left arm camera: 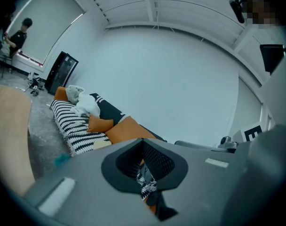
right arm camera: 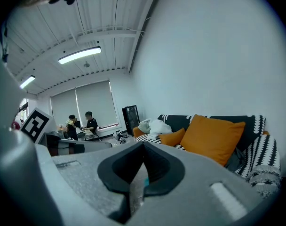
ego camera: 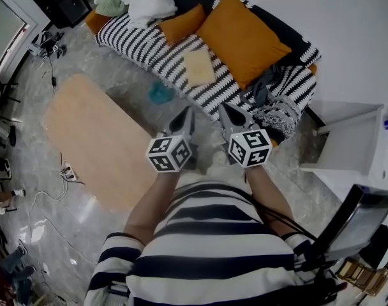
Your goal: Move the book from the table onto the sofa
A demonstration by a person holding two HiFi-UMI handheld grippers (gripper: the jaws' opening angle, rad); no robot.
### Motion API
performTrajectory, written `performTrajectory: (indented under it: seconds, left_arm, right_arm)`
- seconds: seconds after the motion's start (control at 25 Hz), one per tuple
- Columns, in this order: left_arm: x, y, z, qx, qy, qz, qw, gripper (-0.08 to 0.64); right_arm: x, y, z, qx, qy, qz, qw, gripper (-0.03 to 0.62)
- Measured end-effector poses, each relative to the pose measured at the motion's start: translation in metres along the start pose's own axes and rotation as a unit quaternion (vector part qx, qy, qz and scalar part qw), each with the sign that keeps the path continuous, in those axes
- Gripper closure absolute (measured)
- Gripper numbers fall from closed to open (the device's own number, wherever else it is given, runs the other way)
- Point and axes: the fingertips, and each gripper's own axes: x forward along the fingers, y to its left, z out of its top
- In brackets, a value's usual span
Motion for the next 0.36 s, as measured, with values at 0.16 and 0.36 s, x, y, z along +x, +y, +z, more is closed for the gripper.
performTrajectory:
  seconds: [0.16, 0.36]
  left_arm:
    - [-0.008, 0.007, 0.002, 0.001, -0.002, 0.005, 1.0000, 0.560]
    - [-0.021, 0.017, 0.008, 0.006, -0.008, 0.013, 0.9999, 0.560]
  right_arm:
    - [0.003, 0.010, -0.002, -0.003, -0.001, 0.004, 1.000, 0.596]
    - [0.009, 0.026, -0.002, -0.010, -0.003, 0.012, 1.000, 0.597]
